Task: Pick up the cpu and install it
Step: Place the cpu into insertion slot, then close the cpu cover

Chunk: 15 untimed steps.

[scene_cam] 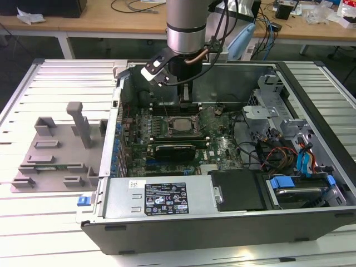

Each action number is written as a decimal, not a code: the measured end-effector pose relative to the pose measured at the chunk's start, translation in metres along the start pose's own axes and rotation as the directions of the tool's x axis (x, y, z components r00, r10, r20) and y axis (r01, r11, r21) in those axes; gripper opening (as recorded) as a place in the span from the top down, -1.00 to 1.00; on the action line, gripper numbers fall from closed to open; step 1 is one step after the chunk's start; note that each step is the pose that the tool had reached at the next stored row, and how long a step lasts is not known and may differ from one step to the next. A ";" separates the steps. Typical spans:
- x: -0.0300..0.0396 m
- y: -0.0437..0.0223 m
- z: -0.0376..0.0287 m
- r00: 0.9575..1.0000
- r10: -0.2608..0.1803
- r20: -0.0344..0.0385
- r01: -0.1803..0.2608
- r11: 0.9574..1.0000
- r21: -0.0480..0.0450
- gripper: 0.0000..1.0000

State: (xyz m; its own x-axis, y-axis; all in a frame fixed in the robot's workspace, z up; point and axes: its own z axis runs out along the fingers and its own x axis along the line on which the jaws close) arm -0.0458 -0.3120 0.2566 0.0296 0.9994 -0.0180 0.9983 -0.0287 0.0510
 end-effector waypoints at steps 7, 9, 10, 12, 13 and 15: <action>0.0000 0.0010 -0.0001 1.000 0.000 -0.001 0.000 1.000 0.016 0.79; 0.0000 0.0010 -0.0001 1.000 0.000 -0.001 0.000 1.000 0.016 0.79; 0.0000 0.0012 -0.0001 1.000 0.000 -0.001 0.000 1.000 0.016 0.79; 0.0000 0.0014 -0.0001 1.000 0.000 -0.001 0.000 1.000 0.016 0.79; 0.0000 0.0015 -0.0001 1.000 0.000 -0.001 0.000 1.000 0.016 0.79; 0.0000 0.0016 -0.0001 1.000 0.000 -0.001 0.000 1.000 0.016 0.79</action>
State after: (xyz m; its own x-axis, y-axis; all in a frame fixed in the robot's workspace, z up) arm -0.0443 -0.3120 0.2568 0.0294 0.9994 -0.0173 0.9990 -0.0287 0.0350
